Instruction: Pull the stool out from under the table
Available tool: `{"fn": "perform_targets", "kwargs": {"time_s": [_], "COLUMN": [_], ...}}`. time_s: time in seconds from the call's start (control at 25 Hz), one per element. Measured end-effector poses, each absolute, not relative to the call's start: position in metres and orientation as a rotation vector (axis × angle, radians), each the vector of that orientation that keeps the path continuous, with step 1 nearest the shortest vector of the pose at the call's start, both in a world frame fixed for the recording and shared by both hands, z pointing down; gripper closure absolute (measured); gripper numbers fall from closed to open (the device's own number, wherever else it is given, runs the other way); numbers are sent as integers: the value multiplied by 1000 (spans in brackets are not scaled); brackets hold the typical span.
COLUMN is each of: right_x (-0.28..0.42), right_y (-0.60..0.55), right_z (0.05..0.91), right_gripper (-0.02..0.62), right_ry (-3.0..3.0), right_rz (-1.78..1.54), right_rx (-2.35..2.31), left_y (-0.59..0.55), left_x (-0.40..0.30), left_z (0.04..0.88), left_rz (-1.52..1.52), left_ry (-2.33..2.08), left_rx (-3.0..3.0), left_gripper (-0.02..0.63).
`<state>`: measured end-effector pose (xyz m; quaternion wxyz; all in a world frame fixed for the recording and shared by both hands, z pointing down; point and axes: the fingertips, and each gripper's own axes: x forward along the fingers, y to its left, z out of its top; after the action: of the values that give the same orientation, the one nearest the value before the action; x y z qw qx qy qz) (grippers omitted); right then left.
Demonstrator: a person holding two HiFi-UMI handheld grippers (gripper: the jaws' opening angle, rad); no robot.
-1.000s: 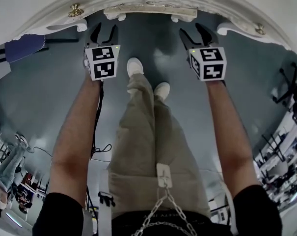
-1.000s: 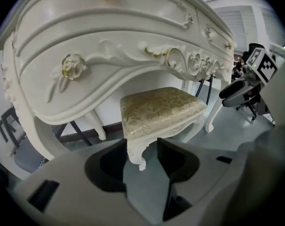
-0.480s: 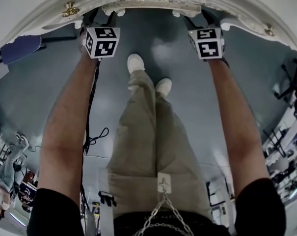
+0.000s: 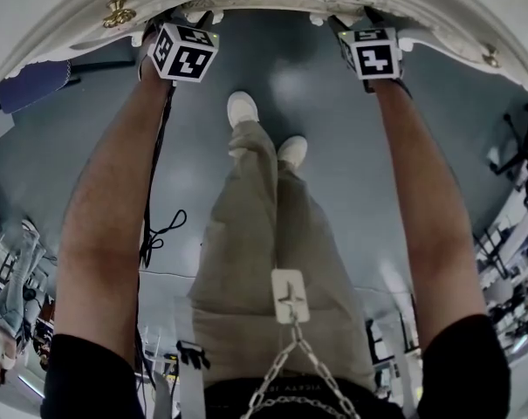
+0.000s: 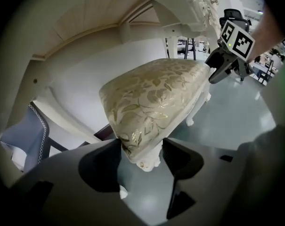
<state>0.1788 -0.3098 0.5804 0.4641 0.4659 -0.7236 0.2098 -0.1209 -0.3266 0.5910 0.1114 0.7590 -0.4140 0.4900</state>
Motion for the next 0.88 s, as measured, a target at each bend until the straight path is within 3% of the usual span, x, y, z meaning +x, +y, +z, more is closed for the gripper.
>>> {"fn": "perform_targets", "kwargs": {"time_s": [0.88], "right_x": [187], "right_y": [-273], "right_z": [598], "right_gripper": [295], "right_ry": [-1717], "right_rz": [601], "right_rx": [1150], "left_y": [-276], "left_x": [-113], "left_z": [589], "left_rz": [1462], "left_ry": [-1277], "left_rx": [2110], "left_gripper": [348]}}
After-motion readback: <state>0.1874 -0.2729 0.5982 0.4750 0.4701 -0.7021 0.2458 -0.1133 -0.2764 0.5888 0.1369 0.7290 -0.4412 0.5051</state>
